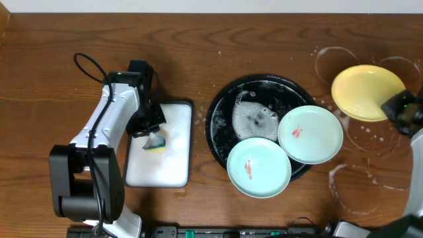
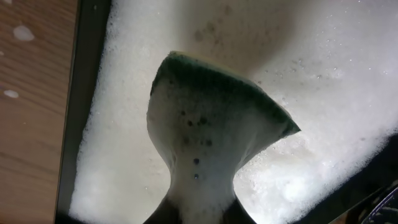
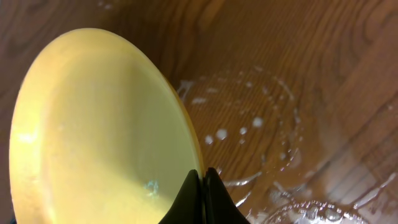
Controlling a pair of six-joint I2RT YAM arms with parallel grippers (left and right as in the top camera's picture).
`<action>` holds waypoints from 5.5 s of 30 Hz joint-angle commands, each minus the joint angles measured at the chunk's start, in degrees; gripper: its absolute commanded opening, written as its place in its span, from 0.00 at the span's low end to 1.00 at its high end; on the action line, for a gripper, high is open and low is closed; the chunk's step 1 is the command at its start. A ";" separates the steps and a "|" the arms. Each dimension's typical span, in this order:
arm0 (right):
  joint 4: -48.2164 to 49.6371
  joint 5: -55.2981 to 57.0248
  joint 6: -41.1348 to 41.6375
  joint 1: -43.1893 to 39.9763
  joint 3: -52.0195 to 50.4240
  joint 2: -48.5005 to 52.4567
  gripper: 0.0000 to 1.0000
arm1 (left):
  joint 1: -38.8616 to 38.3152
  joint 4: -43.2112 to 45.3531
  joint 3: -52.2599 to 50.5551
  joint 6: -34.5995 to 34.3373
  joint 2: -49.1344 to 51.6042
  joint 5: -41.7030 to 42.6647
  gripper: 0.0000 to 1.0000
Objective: Clean dirty plates on tray and stack at the side
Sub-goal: 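Carry the yellow plate right and set it on the table, then grip the pale green plate rim with the right gripper and pull it over, then dip the sponge in the soap foam with the left gripper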
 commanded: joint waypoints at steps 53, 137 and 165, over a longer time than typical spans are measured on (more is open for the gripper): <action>-7.58 -7.15 -17.33 9.75 -0.55 -2.23 0.50 | 0.31 -0.76 0.07 2.95 -1.25 1.27 0.07; 27.12 -18.32 -20.28 30.58 -10.67 25.05 0.28 | 0.28 -0.68 -0.15 6.29 -16.98 2.23 0.08; 25.33 -16.09 -20.31 30.56 -10.64 25.27 0.01 | -1.57 28.00 -19.96 6.23 -6.01 1.66 0.07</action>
